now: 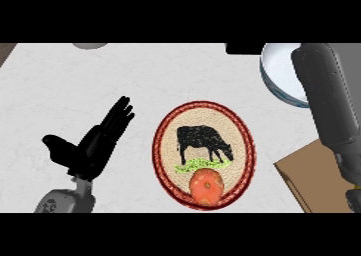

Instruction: Pick the tomato from the placemat and place it in the bowl

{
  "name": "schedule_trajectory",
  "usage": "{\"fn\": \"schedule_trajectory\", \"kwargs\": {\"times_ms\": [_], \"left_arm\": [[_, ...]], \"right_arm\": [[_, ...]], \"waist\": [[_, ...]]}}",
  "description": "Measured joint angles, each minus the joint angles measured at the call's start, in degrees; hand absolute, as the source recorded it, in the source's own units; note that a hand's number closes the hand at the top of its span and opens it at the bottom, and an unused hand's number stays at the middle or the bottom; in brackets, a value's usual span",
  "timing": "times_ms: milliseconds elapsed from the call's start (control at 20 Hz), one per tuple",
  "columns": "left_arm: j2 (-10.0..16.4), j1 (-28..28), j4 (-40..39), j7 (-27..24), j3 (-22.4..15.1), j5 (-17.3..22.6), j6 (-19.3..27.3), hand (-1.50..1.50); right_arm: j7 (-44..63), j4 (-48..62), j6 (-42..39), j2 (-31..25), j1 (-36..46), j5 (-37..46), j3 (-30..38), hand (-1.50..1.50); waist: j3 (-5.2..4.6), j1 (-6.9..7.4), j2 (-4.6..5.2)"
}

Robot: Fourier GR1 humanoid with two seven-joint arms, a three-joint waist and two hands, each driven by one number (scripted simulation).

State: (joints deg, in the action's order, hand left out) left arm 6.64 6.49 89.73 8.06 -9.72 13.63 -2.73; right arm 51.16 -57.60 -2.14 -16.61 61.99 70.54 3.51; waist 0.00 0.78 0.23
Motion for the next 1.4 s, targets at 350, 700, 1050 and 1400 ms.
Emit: {"fn": "schedule_trajectory", "kwargs": {"times_ms": [350, 700, 1050, 1400], "left_arm": [[-1.00, 1.37, -1.58, -0.33, -0.25, -0.93, -0.11, 0.00], [-0.90, 1.33, 0.09, 0.32, -0.39, -0.74, -0.79, 0.00], [-1.22, 1.68, -1.60, -0.66, -0.09, -1.17, -1.15, 0.00], [-0.92, 0.85, -1.19, -0.17, 0.93, -0.67, -0.85, 0.00]], "right_arm": [[-7.75, 16.31, 9.85, -5.07, 0.05, 1.38, 3.28, 1.50], [-9.44, 30.32, 12.28, -9.00, 0.24, -1.23, 9.29, -1.50], [-18.08, 35.85, 21.78, -9.79, -0.25, -7.32, 16.06, -1.50], [-31.36, 27.11, 38.25, -5.45, -2.39, -17.96, 24.06, -1.50]], "waist": [[0.03, 0.86, 0.46], [0.09, 1.95, 0.87], [0.15, 2.08, 1.06], [0.26, 0.61, 0.25]]}}
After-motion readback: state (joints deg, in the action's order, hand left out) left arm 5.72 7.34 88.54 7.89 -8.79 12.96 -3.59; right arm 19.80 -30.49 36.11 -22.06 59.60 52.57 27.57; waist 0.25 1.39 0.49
